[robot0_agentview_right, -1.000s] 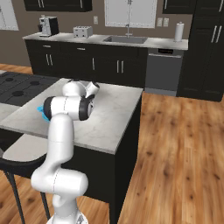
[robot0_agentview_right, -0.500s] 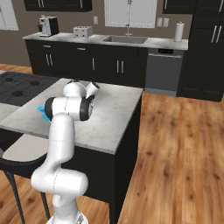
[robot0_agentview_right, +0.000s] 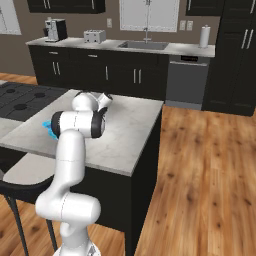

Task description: Stack the yogurt containers by placing the smaller containers on top of the larger containers.

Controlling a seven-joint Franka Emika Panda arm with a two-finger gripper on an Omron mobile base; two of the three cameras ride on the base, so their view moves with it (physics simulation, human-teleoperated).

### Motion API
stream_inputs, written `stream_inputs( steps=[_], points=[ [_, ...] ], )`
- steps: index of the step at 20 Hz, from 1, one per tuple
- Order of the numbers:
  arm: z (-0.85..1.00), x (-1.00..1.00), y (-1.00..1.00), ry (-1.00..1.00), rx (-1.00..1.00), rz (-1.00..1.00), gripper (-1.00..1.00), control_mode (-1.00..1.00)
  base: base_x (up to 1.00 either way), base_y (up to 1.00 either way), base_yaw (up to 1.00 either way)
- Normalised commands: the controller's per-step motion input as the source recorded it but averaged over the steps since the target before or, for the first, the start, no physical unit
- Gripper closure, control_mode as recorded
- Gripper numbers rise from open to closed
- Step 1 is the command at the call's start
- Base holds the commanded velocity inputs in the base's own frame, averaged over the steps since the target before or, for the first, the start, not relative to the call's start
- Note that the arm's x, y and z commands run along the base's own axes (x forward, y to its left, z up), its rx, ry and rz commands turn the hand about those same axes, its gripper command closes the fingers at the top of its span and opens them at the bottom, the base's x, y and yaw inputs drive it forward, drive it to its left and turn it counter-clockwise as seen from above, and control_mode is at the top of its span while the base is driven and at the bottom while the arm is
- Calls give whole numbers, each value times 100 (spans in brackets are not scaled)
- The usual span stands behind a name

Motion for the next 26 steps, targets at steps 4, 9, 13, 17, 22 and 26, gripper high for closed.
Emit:
stream_inputs(
  steps=[4,9,13,17,22,26],
  points=[
    [-4,0,0,0,0,0,100,-100,0,0,0],
    [0,0,0,0,1,0,100,-100,0,0,0],
    [4,0,0,-3,7,0,100,-100,0,0,0],
    [30,0,-1,-9,17,0,100,-100,0,0,0],
    [47,0,-4,-9,21,0,100,-100,0,0,0],
    [44,0,-2,-6,21,0,100,-100,0,0,0]
  ],
)
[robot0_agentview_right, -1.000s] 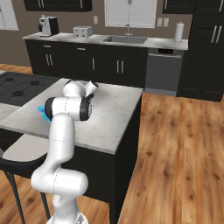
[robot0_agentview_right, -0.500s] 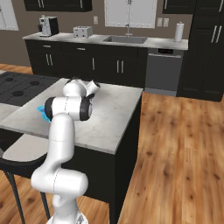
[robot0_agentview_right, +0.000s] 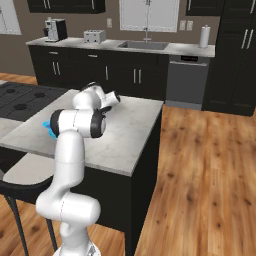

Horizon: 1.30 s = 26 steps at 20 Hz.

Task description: Stack the yogurt containers by placing the smaller containers on top of the larger containers.

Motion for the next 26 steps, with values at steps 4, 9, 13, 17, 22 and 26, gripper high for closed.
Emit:
stream_inputs(
  steps=[4,9,13,17,22,26],
  points=[
    [54,-2,-5,-4,23,0,100,-100,0,0,0],
    [66,-13,-1,-1,22,0,100,-100,0,0,0],
    [65,-35,0,0,11,-1,100,-100,0,0,0],
    [43,-54,0,0,0,-1,100,-100,0,0,0],
    [27,-75,0,0,-1,0,100,-100,0,0,0],
    [18,-86,-2,0,0,0,100,-100,0,0,0]
  ],
)
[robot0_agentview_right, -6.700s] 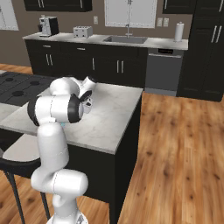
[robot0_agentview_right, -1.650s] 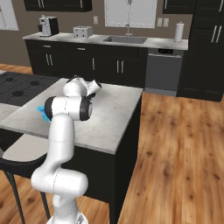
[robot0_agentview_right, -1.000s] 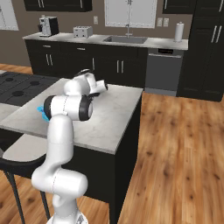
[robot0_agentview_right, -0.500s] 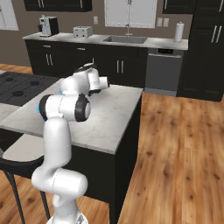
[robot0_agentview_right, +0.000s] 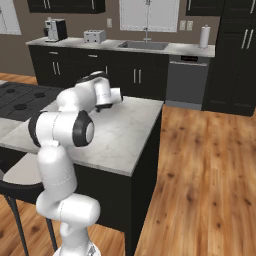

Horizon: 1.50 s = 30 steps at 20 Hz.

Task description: Stack the yogurt containers by placing the smaller containers on top of the larger containers.

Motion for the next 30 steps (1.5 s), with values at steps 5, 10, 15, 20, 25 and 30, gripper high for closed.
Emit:
stream_inputs(
  steps=[5,10,15,20,25,30],
  points=[
    [20,-69,0,0,0,0,100,-100,0,0,0],
    [2,-8,9,6,-1,-1,100,-100,0,0,0],
    [-4,24,35,14,-10,-7,100,-100,0,0,0],
    [-8,25,33,21,-12,-6,100,-100,0,0,0],
    [-10,3,8,18,-7,-2,100,-100,0,0,0],
    [-28,0,0,12,-4,-2,100,-100,0,0,0]
  ],
)
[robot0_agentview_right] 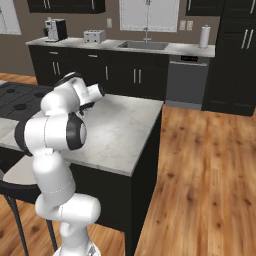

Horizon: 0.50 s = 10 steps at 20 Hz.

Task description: Stack the yogurt containers by placing the smaller containers on top of the larger containers.

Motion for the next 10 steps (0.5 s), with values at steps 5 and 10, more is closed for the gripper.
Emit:
stream_inputs(
  steps=[5,10],
  points=[
    [-27,0,0,4,-1,-3,100,-100,0,0,0],
    [0,8,10,0,0,-5,100,-100,0,0,0]
  ],
)
